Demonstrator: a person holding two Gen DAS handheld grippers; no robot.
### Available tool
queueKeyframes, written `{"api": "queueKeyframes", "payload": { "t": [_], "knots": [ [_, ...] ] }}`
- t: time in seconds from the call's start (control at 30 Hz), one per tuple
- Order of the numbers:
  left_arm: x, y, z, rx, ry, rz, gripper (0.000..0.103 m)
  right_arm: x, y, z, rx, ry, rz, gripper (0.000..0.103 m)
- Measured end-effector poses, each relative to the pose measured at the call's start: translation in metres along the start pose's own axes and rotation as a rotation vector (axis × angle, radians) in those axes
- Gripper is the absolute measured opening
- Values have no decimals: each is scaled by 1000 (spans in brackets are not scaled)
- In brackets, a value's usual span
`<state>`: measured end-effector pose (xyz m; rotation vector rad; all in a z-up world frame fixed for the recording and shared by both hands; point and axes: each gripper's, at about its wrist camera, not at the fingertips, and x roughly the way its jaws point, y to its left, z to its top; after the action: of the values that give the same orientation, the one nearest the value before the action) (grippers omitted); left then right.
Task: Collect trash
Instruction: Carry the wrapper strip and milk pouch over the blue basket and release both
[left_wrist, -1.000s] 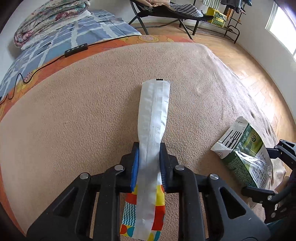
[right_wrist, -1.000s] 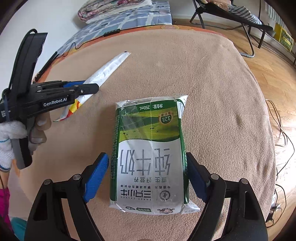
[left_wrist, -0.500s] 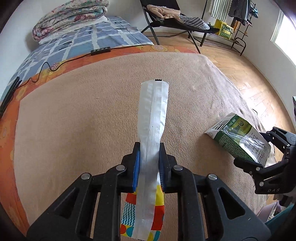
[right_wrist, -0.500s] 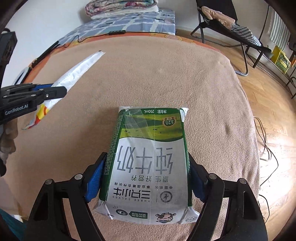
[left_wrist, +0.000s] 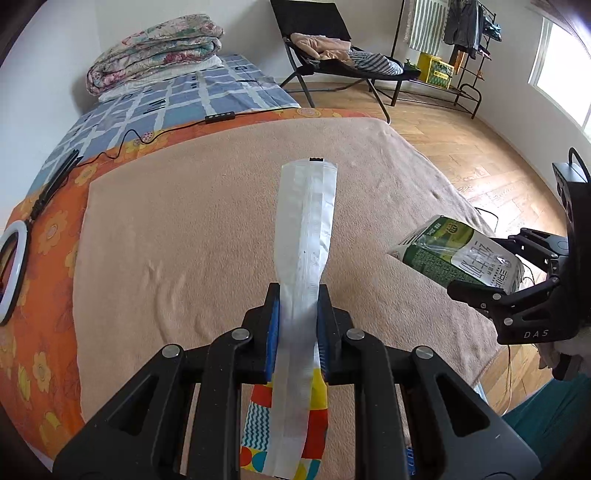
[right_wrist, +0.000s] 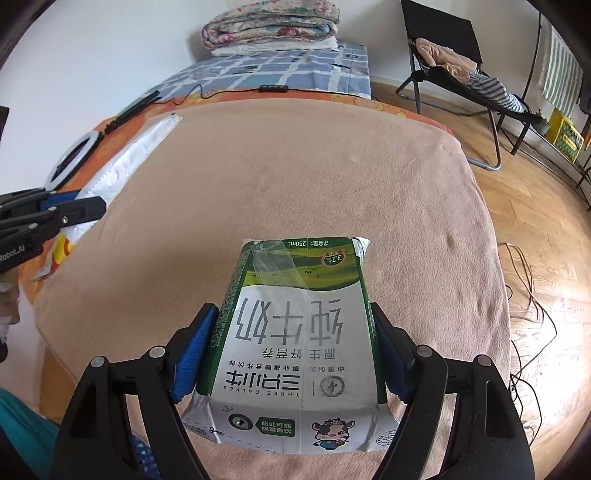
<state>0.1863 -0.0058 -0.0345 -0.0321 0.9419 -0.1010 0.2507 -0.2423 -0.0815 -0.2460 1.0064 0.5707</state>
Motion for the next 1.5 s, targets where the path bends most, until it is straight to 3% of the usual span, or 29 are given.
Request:
{"api": "queueKeyframes", "payload": {
  "t": [0.4, 0.7, 1.0, 1.5],
  "knots": [
    [-77, -18, -82, -35, -29, -6, 16, -60, 54, -49, -85, -69, 62, 79],
    [-106, -34, -136, -64, -26, -24, 16, -87, 76, -83, -114, -95, 102, 79],
    [-109, -45, -185, -100, 16, -46, 16, -95, 90, -115, -128, -87, 118, 79],
    [-87, -56, -258, -171, 161, -114, 16, -82, 105, -171, -124, -6, 162, 79]
  ]
}}
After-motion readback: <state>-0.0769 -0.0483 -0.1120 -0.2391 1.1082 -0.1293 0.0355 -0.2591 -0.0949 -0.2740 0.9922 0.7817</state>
